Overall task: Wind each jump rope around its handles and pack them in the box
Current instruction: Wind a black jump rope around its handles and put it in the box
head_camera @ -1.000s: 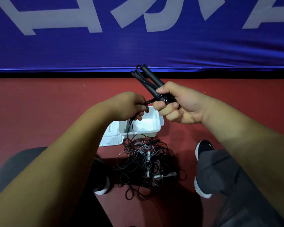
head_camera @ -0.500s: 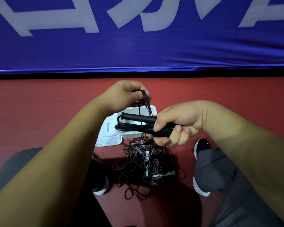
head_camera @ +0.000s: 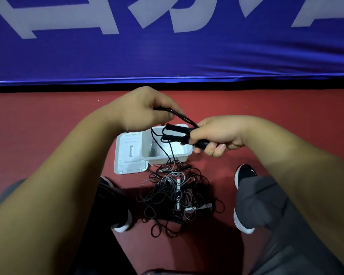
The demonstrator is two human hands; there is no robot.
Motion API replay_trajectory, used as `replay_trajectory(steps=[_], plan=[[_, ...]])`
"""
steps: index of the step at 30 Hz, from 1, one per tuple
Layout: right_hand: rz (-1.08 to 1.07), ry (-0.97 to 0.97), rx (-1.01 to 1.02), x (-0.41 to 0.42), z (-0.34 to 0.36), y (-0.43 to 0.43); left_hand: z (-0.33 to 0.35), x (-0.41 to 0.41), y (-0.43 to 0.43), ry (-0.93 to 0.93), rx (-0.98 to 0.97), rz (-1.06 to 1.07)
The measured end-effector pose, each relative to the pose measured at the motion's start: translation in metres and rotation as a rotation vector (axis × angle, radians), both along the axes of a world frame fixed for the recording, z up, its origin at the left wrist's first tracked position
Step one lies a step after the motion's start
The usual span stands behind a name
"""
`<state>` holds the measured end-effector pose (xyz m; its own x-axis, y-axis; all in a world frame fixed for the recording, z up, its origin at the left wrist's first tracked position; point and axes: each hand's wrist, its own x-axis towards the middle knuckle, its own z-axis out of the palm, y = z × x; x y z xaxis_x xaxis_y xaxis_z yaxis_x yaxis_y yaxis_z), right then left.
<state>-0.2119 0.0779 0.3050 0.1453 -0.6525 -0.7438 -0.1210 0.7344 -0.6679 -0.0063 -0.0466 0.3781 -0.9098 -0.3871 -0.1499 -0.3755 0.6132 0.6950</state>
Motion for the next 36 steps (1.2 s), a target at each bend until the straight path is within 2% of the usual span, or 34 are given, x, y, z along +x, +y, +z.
replay_trajectory(steps=[5, 8, 12, 14, 16, 18, 22, 26, 29, 32, 36], plan=[[-0.069, 0.211, -0.098, -0.005, -0.001, -0.004, -0.003, 0.009, 0.004, -0.208, -0.098, 0.082], [-0.09, 0.245, -0.152, -0.002, 0.0, -0.006, -0.01, 0.007, 0.01, -0.316, -0.086, 0.112], [-0.116, 0.281, -0.264, 0.005, -0.001, -0.01, -0.029, 0.0, 0.017, -0.445, 0.152, 0.259], [-0.142, 0.298, -0.324, 0.009, -0.002, -0.013, -0.037, -0.004, 0.023, -0.501, 0.177, 0.352], [-0.188, 0.28, -0.354, 0.012, -0.002, -0.015, -0.041, -0.008, 0.026, -0.441, 0.194, 0.413], [-0.276, 0.223, -0.354, 0.01, -0.001, -0.018, -0.039, -0.009, 0.022, -0.283, 0.265, 0.428], [-0.417, 0.025, -0.295, 0.0, 0.004, -0.021, -0.024, -0.002, 0.011, -0.015, 0.317, 0.331], [-0.436, -0.133, -0.289, -0.001, 0.011, -0.019, -0.012, 0.005, 0.009, 0.015, 0.289, 0.289], [-0.447, -0.174, -0.32, 0.0, 0.014, -0.018, -0.008, 0.007, 0.01, -0.008, 0.258, 0.298], [-0.398, -0.185, -0.421, 0.005, 0.019, -0.015, -0.007, 0.006, 0.013, 0.032, 0.464, 0.363], [-0.349, -0.294, -0.509, 0.009, 0.025, -0.012, -0.002, 0.007, 0.01, 0.208, 0.757, 0.374]])
